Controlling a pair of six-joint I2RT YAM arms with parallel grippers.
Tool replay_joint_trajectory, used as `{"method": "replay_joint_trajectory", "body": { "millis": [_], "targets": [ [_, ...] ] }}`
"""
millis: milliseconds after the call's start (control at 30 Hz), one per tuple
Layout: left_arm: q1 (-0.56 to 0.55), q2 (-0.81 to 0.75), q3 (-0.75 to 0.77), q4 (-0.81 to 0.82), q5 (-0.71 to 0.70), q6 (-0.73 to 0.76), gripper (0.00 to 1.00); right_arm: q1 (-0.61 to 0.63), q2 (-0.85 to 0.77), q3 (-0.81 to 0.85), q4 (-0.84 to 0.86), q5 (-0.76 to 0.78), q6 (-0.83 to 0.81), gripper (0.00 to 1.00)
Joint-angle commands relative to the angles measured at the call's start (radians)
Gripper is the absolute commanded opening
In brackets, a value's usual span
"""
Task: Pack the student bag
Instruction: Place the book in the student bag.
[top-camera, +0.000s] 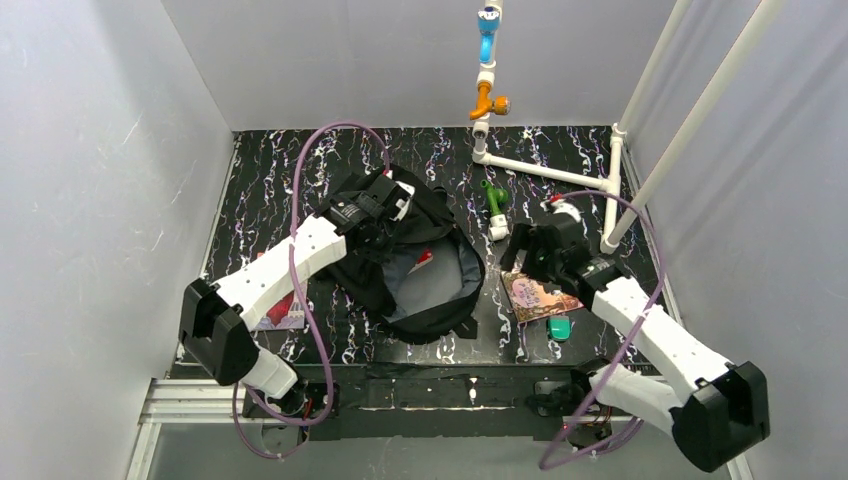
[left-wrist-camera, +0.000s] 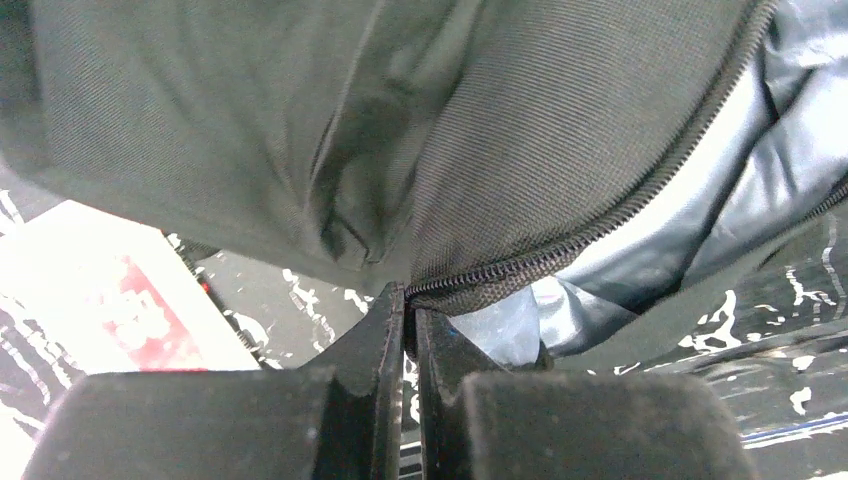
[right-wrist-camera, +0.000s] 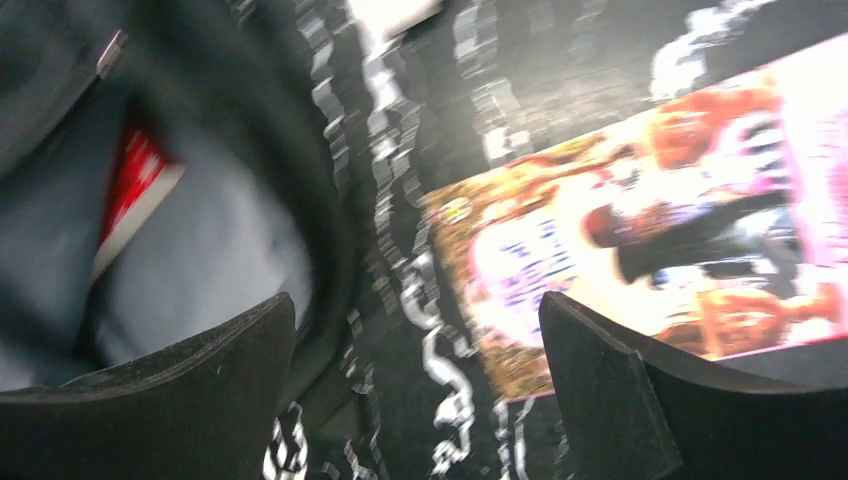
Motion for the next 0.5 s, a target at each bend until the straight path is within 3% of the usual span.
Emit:
{"method": "replay_joint_trajectory", "body": {
  "millis": [0, 67, 133, 200, 233, 367, 433, 467],
  "targets": [
    [0.012, -0.1, -0.025, -0.128, -0.12, 0.026, 0.0, -0.215, 0.034, 0.029, -0.036, -0.139, -0.062, 0.98],
    [0.017, -0.116, -0.028, -0.135, -0.096, 0.04, 0.0, -0.232, 0.069, 0.054, -0.039, -0.25, -0.122, 0.98],
    [0.018, -0.132, -0.028, -0.124, 0.04, 0.068, 0.22, -0.215, 0.088, 0.08, -0.021, -0.352, -0.174, 0.98],
    [0.018, -0.144, -0.02, -0.111, 0.193, 0.057, 0.51, -0.177, 0.093, 0.101, 0.003, -0.373, -0.195, 0.98],
    [0.018, -0.156, -0.014, -0.108, 0.208, 0.043, 0.6, -0.138, 0.099, 0.111, 0.017, -0.374, -0.2, 0.98],
    [0.065, -0.206, 0.011, -0.109, 0.203, -0.011, 0.8, 0.009, 0.145, 0.179, 0.034, -0.32, -0.2, 0.98],
    [0.165, -0.232, 0.021, -0.118, 0.197, -0.062, 0.97, 0.072, 0.16, 0.198, 0.068, -0.296, -0.179, 0.98],
    [0.233, -0.247, 0.019, -0.119, 0.184, -0.088, 0.98, 0.095, 0.162, 0.202, 0.09, -0.29, -0.167, 0.98]
  ]
}}
